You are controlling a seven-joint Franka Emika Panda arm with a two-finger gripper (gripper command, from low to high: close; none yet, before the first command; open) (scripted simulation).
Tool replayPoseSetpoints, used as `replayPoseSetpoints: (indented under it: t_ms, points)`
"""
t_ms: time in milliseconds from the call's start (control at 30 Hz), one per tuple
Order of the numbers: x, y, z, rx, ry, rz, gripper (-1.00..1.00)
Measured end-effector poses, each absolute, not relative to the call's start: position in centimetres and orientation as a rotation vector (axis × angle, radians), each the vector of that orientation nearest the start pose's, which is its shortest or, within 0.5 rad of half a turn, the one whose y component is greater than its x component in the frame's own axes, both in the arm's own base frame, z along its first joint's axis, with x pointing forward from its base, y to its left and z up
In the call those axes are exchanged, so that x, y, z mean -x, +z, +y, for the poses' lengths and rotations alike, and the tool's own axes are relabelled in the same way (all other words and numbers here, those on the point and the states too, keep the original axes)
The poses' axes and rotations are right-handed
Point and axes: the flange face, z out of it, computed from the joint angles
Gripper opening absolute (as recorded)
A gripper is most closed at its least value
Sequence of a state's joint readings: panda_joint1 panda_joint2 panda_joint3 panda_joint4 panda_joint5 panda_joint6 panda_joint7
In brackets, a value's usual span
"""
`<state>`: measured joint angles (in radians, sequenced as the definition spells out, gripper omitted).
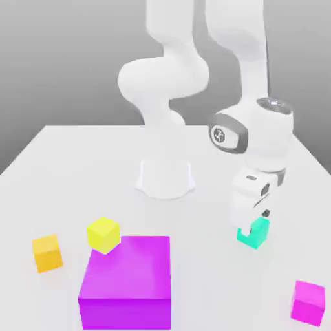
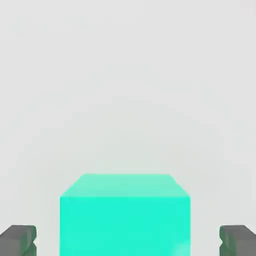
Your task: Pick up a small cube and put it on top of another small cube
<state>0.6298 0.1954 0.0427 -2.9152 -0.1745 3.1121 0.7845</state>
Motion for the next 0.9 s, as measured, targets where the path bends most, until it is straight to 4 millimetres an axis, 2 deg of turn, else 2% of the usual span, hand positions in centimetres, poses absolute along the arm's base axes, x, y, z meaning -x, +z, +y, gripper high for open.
replayPoseSetpoints:
  t_ms: [33,267,667,767,900]
  points:
    - [-24.2,13.4,21.3,3.138,0.001,-0.095,-1.00]
    - [-24.2,13.4,21.3,3.138,0.000,-0.095,-1.00]
    - [-24.2,19.4,21.4,3.139,0.000,-0.099,-1.00]
    - [-26.5,21.0,19.6,3.140,-0.001,-0.010,-1.00]
    - [-30.9,23.4,15.0,3.131,-0.004,0.176,-1.00]
